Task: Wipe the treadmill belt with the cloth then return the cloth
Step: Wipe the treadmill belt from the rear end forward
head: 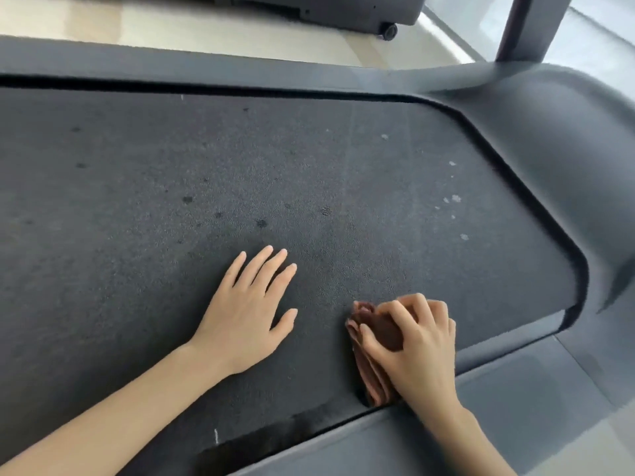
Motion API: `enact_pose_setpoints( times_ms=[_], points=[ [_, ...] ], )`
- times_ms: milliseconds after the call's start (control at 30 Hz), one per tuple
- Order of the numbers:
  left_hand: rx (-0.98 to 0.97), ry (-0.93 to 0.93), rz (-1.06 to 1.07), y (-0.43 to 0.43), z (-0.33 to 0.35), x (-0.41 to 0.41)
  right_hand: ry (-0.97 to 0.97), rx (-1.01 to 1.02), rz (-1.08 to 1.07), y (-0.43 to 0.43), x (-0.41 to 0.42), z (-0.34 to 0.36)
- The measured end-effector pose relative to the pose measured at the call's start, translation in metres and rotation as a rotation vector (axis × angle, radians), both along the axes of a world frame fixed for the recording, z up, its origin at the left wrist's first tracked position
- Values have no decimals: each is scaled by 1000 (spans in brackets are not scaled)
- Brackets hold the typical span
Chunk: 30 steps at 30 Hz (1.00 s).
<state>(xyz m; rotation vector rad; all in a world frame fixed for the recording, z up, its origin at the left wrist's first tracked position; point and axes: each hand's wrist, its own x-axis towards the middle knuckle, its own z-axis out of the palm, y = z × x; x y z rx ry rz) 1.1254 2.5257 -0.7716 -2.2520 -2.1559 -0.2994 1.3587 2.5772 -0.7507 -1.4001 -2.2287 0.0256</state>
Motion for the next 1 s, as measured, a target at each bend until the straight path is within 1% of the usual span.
enact_pose_setpoints(
  times_ms=[67, 133, 233, 333, 400, 467, 600, 667, 800, 867, 1000],
  points=[
    [-21, 3, 12, 0, 2, 2, -18, -18, 52, 20, -6, 4],
    [-39, -21, 41, 1, 6, 6, -36, -32, 50, 55, -27, 7],
    [-54, -46, 50, 8, 10, 15, -61, -76, -40, 115, -60, 9],
    [-23, -30, -28, 26, 13, 17, -109, -149, -127, 144, -74, 7],
    [-15, -26, -74, 37, 15, 13, -81, -122, -129, 129, -64, 6],
    [-15, -38, -96, 46, 17, 9, -42, -81, -131, 94, -37, 2],
    [-29, -105, -203, 59, 13, 19, -13, -23, -200, 22, 20, 0],
    [-22, -95, -250, 58, 6, 25, 0, 11, -240, 5, 32, -2],
    [-7, -76, -270, 56, -1, 24, -5, 11, -338, 20, 21, -4],
    [8, -79, -270, 58, 0, 25, -1, -6, -369, 44, 12, -3],
    [29, -126, -234, 67, -2, 32, -60, -52, -369, 104, 2, -3]
  ],
)
